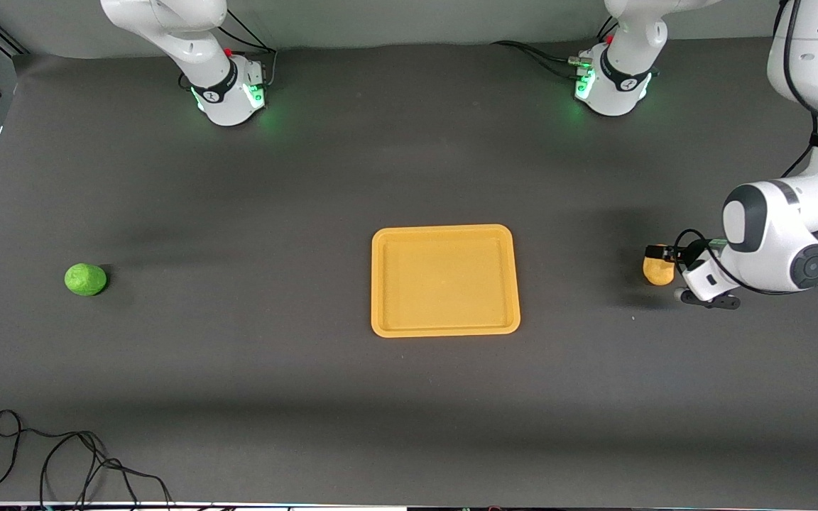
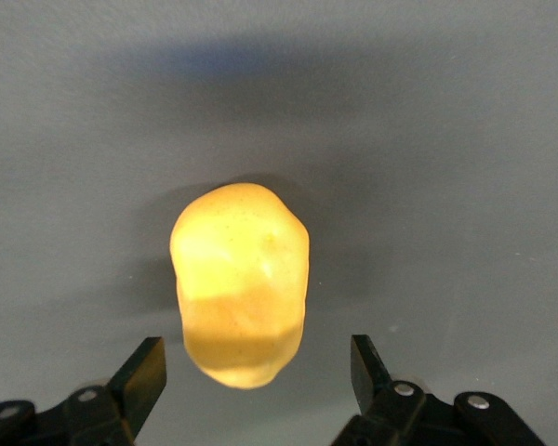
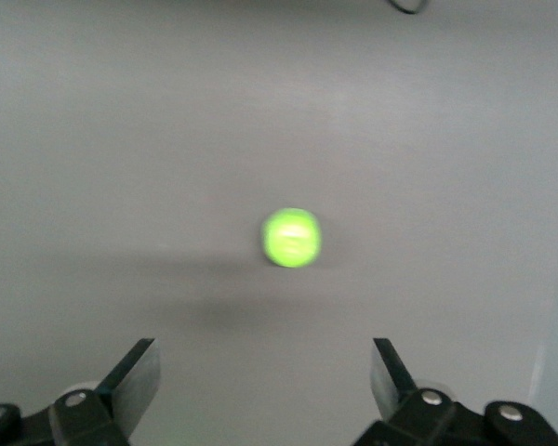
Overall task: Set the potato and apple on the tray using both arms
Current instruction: 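Reach the left gripper to the yellow potato and grasp it, then carry the potato with the left gripper while the right gripper reaches the apple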
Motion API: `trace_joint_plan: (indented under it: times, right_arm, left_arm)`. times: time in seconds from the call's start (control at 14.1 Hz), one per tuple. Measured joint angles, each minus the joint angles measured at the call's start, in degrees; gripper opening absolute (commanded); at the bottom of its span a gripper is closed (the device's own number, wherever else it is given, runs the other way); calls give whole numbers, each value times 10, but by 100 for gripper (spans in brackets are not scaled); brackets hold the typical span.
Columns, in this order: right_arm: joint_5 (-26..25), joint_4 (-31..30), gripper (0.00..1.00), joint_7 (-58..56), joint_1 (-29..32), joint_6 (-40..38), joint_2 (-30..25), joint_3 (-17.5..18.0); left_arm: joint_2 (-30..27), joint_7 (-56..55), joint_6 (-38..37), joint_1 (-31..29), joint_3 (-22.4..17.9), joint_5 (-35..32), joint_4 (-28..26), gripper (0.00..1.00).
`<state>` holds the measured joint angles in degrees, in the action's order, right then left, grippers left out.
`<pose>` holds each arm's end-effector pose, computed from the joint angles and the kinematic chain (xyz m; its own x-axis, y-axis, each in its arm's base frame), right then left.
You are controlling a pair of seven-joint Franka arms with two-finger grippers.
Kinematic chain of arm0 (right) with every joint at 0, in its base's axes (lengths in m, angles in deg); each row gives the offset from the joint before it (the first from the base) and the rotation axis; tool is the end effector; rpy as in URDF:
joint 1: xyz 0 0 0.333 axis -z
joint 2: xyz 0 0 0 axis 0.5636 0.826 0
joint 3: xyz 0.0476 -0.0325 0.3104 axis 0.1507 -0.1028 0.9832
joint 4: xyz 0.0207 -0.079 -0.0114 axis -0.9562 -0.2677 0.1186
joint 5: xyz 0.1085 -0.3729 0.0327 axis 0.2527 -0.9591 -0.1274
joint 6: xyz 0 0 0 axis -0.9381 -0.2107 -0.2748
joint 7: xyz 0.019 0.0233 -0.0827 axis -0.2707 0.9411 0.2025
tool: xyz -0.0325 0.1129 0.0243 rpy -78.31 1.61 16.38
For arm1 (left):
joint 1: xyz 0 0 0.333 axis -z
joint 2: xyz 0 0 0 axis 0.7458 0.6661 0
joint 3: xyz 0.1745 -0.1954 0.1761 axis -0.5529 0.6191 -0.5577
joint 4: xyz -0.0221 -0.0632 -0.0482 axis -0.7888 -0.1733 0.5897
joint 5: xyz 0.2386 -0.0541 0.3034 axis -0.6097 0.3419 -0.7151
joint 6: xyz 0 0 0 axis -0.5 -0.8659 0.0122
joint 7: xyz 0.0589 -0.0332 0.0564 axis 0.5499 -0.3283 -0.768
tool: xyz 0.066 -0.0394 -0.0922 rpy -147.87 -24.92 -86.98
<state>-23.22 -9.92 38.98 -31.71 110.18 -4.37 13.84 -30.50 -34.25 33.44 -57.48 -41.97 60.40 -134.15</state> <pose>0.5204 -0.2814 0.5033 0.9974 0.0696 -0.0159 0.0703 -0.9961 0.0524 0.5447 0.0518 0.1927 0.9183 -0.1496 -0.3666 -0.0907 -0.9807 0.1730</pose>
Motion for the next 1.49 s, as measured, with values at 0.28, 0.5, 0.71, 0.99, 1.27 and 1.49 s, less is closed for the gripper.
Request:
trace_joint_plan:
  times: [0.28, 0.5, 0.71, 0.99, 1.27, 1.49]
  right_arm:
    - [37, -50, 100, -51, 0, 72, 12, -36]
    - [61, -117, 100, -55, -3, 158, 30, -36]
    - [139, -144, 100, -102, -5, 210, 79, -36]
    - [243, -147, 100, -172, -5, 258, 170, -36]
    - [265, -146, 100, -184, -5, 287, 217, -36]
    - [274, -146, 100, -186, -5, 304, 239, -35]
  left_arm:
    - [11, 1, 21, 0, 0, 0, 0, 15]
    - [10, -4, 17, 1, 4, 8, 13, 10]
    - [8, -106, -37, 20, 38, 57, 83, 7]
    - [22, -307, -68, 108, 80, 77, 196, 6]
    - [79, -374, -25, 203, 83, 77, 243, 8]
    - [116, -395, 10, 241, 83, 77, 247, 9]
